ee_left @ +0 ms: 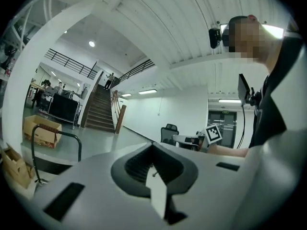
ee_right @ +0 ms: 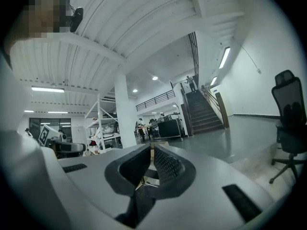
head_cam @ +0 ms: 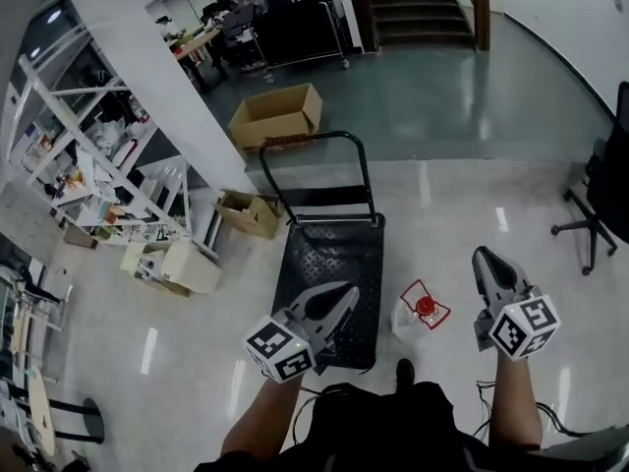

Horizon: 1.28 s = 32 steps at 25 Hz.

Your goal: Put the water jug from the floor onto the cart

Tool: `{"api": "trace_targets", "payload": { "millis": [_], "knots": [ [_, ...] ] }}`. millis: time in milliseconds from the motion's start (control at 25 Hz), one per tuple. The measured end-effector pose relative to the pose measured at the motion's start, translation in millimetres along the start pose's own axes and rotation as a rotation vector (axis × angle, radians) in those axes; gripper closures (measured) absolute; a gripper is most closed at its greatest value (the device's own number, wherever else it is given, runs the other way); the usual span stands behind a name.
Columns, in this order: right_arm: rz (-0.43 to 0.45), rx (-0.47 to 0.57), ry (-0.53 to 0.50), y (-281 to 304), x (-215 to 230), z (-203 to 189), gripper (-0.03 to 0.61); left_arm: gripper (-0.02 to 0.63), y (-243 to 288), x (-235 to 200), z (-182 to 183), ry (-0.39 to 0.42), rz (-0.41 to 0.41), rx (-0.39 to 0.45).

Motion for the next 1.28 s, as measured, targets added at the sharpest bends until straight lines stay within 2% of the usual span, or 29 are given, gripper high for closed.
{"api": "trace_targets", "payload": {
  "millis": [240, 400, 640, 880, 1120, 1280],
  "knots": [
    [-0.025, -0.084, 0.068, 32, 24, -39, 0.566, 0.612, 31, -32, -12, -0.006, 0.003, -0.081],
    [-0.052, -0.198, 0.169, 54, 37, -100, 0.512, 0.612, 51, -71, -41, -0.073, 0.033, -0.161],
    [-0.110, -0.427, 0.283, 66, 48, -222, 0.452, 0.612, 81, -121, -116, -0.188, 0.024, -0.287],
    [-0.145, -0.616, 0.376, 66, 52, -330, 0.414, 0.612, 105, -164, -201, -0.281, 0.093, -0.443],
    [-0.187, -0.790, 0.560, 53, 43, -444, 0.397, 0.612, 120, -204, -295, -0.381, 0.190, -0.605],
    [-0.201, -0.876, 0.654, 43, 33, -498, 0.397, 0.612, 119, -207, -347, -0.415, 0.187, -0.756]
  ]
}}
Point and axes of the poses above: the fingertips, and each gripper's own axes: y forward along the fingers, x to its right, z out of its top, the point moved 8 cm from there along -y, backward along the fingers, and after that the axes turned 15 degrees about -y, right-handed, at the moved point
